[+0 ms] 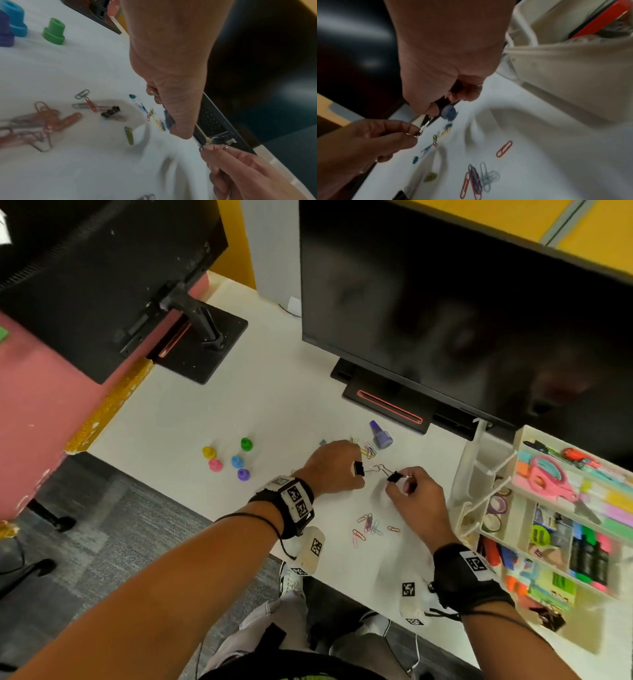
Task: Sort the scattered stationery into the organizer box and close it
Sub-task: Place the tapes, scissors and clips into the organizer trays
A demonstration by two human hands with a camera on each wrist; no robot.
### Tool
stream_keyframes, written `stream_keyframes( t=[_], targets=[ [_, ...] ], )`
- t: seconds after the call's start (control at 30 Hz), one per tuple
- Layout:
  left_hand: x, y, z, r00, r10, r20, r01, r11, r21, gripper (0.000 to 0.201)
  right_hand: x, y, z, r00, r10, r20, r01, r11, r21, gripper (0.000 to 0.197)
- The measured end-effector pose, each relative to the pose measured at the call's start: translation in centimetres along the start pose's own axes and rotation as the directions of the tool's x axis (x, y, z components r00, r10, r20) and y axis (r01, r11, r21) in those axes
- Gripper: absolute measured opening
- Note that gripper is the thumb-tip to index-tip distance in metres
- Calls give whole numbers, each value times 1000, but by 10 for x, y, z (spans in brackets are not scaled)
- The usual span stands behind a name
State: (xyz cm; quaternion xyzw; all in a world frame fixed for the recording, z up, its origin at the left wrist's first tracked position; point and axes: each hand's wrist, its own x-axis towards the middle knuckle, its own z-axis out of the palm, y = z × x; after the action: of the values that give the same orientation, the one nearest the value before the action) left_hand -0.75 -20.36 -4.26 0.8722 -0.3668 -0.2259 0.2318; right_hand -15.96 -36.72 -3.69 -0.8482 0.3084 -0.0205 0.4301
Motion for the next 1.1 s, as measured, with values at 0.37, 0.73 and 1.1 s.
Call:
stream_keyframes(
  t=[0.37, 0.73, 1.1],
  targets=[
    [-20, 151, 64, 969, 197, 149, -161, 961, -226, 32, -110, 73, -146, 985, 159, 67, -168, 972, 165, 21],
    [-26, 286, 150, 906, 263, 332, -202, 958, -205, 36, -156, 173, -253, 944, 329, 8, -316, 914, -254, 16],
    [-13, 334, 196, 892, 230, 390, -224, 973, -61, 33, -149, 196, -260, 963, 222, 152, -107, 834, -541, 31]
  ],
)
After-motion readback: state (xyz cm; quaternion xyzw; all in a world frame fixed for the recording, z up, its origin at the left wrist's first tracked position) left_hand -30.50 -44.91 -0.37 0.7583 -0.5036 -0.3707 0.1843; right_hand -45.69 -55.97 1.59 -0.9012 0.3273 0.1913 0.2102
